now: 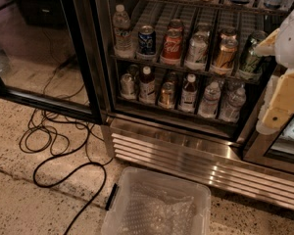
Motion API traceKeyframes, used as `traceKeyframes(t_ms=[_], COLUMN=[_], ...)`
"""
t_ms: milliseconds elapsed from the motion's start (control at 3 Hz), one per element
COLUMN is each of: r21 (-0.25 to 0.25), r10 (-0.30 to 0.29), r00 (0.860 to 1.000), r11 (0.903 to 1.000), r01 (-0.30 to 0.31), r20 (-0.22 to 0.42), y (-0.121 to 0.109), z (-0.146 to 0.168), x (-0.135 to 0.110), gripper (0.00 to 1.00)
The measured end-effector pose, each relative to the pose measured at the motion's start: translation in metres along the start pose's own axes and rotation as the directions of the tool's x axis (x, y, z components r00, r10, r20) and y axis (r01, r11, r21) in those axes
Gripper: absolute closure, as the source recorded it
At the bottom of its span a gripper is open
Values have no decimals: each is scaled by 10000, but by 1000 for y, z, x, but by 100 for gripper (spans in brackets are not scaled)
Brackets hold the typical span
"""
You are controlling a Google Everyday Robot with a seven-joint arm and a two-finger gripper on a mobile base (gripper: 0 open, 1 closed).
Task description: Pick coke can from top shelf of fridge
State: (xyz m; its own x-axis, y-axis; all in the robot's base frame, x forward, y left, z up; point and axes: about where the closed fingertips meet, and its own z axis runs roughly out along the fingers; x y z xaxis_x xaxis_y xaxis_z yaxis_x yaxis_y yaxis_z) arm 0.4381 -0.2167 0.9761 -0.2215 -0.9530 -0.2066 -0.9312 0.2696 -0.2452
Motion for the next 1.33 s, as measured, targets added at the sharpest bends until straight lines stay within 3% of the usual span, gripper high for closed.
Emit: traceKeyframes(t_ms=[667, 1333], r21=[155, -409], r10=[302, 1869], r00=[9995, 9803], r11=[9994, 9820], r01=[-303, -1846], r20=[121, 637], y=[-3, -14], z=[4, 31], x=[-6, -18], gripper=[0, 0])
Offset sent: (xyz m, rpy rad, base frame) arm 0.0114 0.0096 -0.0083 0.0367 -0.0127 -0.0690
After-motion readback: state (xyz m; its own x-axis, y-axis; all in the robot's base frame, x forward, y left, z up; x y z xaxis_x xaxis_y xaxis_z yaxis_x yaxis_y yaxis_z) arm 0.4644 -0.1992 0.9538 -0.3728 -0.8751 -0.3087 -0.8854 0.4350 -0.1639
